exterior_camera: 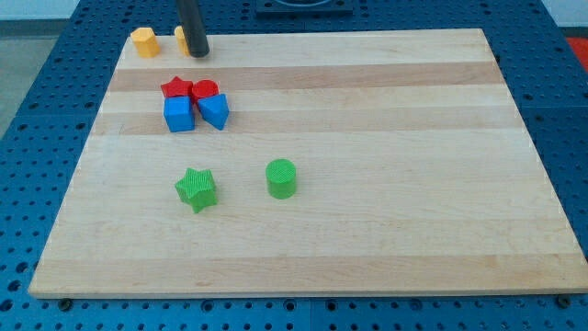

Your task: Move the yellow heart into the yellow hexagon

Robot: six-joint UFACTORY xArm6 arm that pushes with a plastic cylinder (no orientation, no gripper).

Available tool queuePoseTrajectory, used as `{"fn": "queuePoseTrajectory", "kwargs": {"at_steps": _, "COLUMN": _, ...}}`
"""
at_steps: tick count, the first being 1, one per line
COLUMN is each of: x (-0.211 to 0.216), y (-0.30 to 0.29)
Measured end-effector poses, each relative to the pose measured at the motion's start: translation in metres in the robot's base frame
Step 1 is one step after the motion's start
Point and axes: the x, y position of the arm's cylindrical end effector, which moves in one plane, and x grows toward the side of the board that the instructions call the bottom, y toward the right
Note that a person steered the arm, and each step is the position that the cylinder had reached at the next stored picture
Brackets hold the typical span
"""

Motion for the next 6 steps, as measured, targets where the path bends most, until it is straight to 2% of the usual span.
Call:
{"fn": "queuePoseTrajectory", "kwargs": {"at_steps": 2, "x": -0.008, "y": 0.058}}
{"fn": "queuePoseTrajectory", "kwargs": {"at_steps": 3, "x": -0.028, "y": 0.057}}
{"fn": "queuePoseTrajectory", "kwargs": {"at_steps": 6, "x": -0.030, "y": -0.017}}
